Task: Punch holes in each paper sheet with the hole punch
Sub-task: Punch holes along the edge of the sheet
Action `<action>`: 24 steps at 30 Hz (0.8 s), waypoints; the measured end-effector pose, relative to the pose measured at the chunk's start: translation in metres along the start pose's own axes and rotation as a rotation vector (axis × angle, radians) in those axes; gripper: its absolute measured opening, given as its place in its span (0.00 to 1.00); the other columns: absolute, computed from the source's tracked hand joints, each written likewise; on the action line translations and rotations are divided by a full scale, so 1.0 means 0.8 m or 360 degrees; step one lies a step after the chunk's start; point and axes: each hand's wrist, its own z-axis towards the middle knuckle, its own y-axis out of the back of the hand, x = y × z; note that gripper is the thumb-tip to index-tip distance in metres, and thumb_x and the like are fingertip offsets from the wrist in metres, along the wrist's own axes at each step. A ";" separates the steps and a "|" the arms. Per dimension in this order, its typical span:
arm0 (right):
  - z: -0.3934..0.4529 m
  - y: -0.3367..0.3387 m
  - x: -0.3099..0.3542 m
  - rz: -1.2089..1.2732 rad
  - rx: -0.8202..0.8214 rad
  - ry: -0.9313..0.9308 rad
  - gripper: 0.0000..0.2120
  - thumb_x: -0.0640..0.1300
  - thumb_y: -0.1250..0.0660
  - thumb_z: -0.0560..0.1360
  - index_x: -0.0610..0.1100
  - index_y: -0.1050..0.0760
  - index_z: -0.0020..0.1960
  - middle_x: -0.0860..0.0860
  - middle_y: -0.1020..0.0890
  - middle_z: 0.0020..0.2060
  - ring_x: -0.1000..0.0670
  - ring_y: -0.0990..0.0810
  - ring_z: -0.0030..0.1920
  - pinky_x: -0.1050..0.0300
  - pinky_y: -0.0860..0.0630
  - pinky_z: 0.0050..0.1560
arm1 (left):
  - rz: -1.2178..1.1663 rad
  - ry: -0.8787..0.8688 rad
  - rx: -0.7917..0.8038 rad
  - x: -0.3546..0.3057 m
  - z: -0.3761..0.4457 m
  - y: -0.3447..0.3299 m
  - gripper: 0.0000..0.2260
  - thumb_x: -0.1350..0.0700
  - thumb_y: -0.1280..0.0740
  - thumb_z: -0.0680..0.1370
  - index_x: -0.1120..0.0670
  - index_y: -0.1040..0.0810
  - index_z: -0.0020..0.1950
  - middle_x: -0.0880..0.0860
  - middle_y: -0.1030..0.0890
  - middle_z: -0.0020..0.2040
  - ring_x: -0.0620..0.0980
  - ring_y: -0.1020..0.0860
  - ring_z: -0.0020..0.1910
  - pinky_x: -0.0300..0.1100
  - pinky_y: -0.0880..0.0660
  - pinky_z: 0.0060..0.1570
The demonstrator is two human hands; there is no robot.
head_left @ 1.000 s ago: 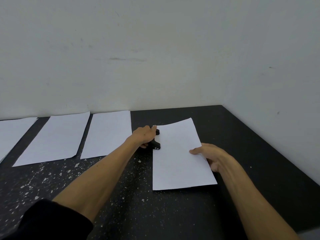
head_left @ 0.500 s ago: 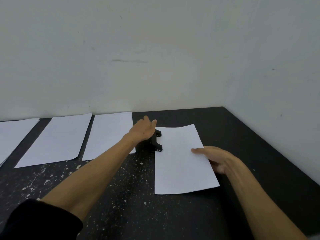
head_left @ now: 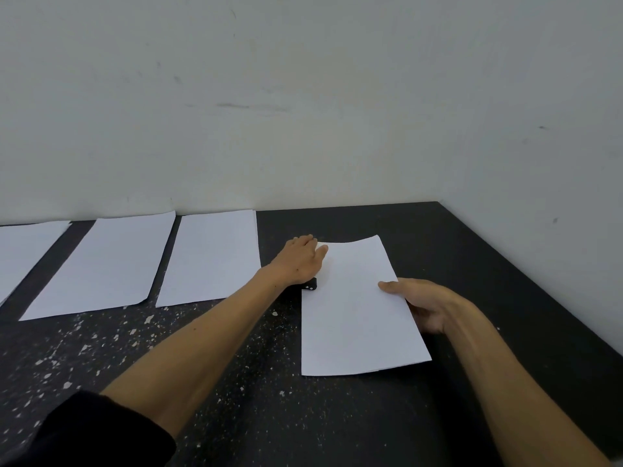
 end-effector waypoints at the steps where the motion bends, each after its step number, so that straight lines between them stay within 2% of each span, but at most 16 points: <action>1: 0.001 0.000 0.000 -0.0004 0.0002 0.0004 0.12 0.42 0.33 0.83 0.41 0.20 0.65 0.42 0.12 0.55 0.40 0.13 0.55 0.44 0.17 0.52 | 0.0048 0.0003 -0.0017 0.004 0.003 -0.004 0.26 0.47 0.54 0.87 0.61 0.45 0.82 0.58 0.45 0.83 0.56 0.50 0.82 0.48 0.55 0.80; 4: 0.002 0.000 0.001 -0.0019 -0.0005 -0.0001 0.12 0.42 0.33 0.83 0.42 0.20 0.65 0.42 0.12 0.55 0.39 0.13 0.56 0.43 0.17 0.54 | 0.0164 0.0035 -0.0057 0.012 0.011 -0.014 0.27 0.46 0.54 0.87 0.61 0.45 0.82 0.59 0.47 0.83 0.58 0.54 0.83 0.50 0.57 0.81; 7: 0.001 0.000 0.002 -0.0025 -0.0023 -0.0007 0.12 0.41 0.33 0.83 0.41 0.20 0.64 0.42 0.12 0.54 0.40 0.13 0.54 0.44 0.17 0.50 | 0.0238 0.0055 -0.0097 0.009 0.009 -0.016 0.28 0.46 0.53 0.87 0.62 0.45 0.82 0.60 0.48 0.83 0.59 0.57 0.82 0.52 0.56 0.80; 12: -0.003 -0.002 0.004 -0.0041 -0.0027 -0.0012 0.10 0.41 0.33 0.83 0.41 0.20 0.63 0.42 0.12 0.52 0.41 0.12 0.52 0.45 0.17 0.46 | 0.0227 0.0023 -0.0121 0.016 0.001 -0.019 0.28 0.46 0.52 0.87 0.61 0.48 0.82 0.59 0.51 0.84 0.56 0.57 0.83 0.52 0.53 0.81; 16: -0.002 -0.004 0.004 -0.0048 -0.0028 -0.0002 0.10 0.41 0.34 0.83 0.42 0.19 0.62 0.43 0.11 0.52 0.41 0.12 0.52 0.45 0.17 0.47 | 0.0230 0.0004 -0.0139 0.020 0.003 -0.022 0.28 0.46 0.53 0.87 0.60 0.49 0.83 0.57 0.50 0.84 0.55 0.57 0.83 0.54 0.53 0.81; 24: 0.001 -0.005 0.002 -0.0071 -0.0058 0.0012 0.09 0.41 0.34 0.83 0.43 0.19 0.62 0.44 0.11 0.52 0.41 0.13 0.53 0.46 0.18 0.48 | 0.0124 -0.0024 -0.0171 0.025 0.006 -0.027 0.28 0.47 0.52 0.87 0.61 0.50 0.83 0.57 0.51 0.84 0.54 0.57 0.83 0.50 0.55 0.81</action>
